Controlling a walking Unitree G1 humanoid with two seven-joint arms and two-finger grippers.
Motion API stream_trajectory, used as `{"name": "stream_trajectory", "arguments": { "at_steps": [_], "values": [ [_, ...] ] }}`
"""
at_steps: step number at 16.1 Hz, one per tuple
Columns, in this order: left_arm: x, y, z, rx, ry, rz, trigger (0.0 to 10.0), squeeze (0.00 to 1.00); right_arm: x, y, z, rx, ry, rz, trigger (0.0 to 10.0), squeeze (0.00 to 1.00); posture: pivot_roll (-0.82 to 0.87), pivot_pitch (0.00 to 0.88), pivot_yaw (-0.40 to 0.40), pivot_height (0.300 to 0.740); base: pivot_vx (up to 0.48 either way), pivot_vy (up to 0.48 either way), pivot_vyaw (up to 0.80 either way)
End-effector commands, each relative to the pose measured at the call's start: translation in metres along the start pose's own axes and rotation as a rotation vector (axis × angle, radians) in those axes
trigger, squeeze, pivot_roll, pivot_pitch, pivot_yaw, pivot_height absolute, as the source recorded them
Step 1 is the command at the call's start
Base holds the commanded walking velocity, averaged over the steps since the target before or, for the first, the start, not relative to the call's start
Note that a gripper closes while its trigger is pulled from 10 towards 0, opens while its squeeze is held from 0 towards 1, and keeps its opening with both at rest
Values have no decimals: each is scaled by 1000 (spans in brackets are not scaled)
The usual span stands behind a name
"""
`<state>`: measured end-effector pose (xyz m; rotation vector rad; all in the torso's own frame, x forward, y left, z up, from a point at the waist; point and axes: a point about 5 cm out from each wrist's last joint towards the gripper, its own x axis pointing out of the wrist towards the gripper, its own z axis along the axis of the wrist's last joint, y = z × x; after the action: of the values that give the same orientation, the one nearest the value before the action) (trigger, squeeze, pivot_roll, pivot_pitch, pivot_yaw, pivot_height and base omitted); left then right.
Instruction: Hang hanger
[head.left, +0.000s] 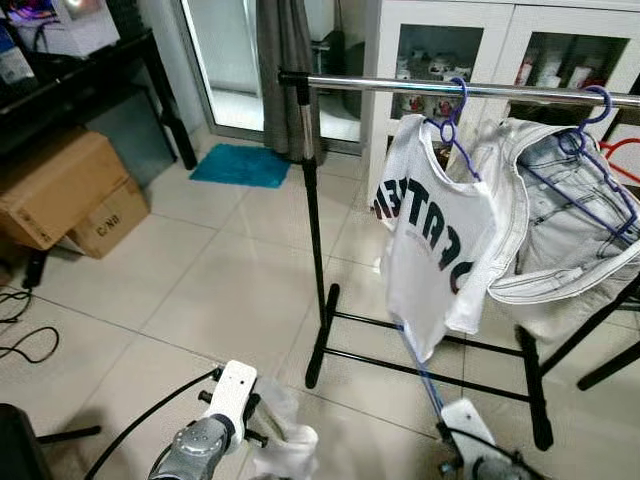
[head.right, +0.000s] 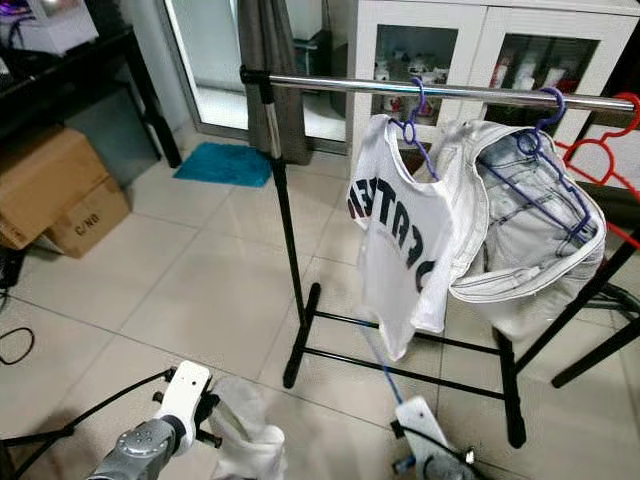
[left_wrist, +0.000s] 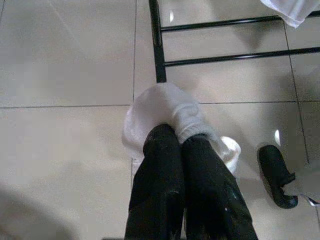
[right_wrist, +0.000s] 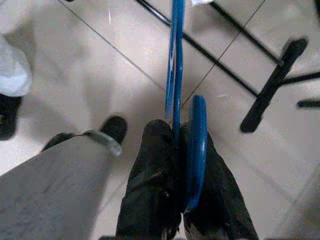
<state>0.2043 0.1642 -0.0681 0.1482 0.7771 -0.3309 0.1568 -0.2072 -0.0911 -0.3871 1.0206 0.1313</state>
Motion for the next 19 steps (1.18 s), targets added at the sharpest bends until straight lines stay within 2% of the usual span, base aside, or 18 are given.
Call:
{"name": "stream_trajectory", "arguments": {
  "at_steps": [1,2,6,8,10,11,13,14,15,19],
  "values": [
    [1,2,5,-9,-4,0,10000,0,-1,-1,-2,75,-19,-20,10000,0,-104,0,104,740,0,0,0],
    [3,0,8,-20,-18,-8,10000,0,-2,0,-5,80,-20,-24,10000,0,-105,0,106,740,0,0,0],
    [3,-2,0,-66,43,8,10000,0,-1,2,-2,44,-35,-30,10000,0,-103,0,73,740,0,0,0],
    [2,-7,-9,-108,63,25,10000,0,0,3,2,20,-47,-12,10000,0,-75,0,28,740,0,0,0],
    [1,-14,-19,-144,114,22,10000,0,1,10,3,-26,-42,10,10000,0,-51,0,-10,740,0,0,0],
    [-1,-17,-24,-187,121,40,10000,0,2,27,11,-51,-53,36,10000,0,-32,0,-35,740,0,0,0],
    [-2,-17,-27,-202,123,49,10000,0,3,43,21,-57,-66,63,10000,0,-5,0,-62,740,0,0,0],
    [-3,-14,-29,-211,127,66,10000,0,2,68,34,-52,-77,114,10000,0,6,0,-66,740,0,0,0],
    [-4,-13,-30,-209,131,69,10000,0,1,79,40,-54,-87,133,10000,0,11,0,-67,740,0,0,0],
    [-2,-12,-25,-202,121,73,10000,0,-4,109,54,-83,-101,181,10000,0,20,0,-80,740,0,0,0]
  ]
}}
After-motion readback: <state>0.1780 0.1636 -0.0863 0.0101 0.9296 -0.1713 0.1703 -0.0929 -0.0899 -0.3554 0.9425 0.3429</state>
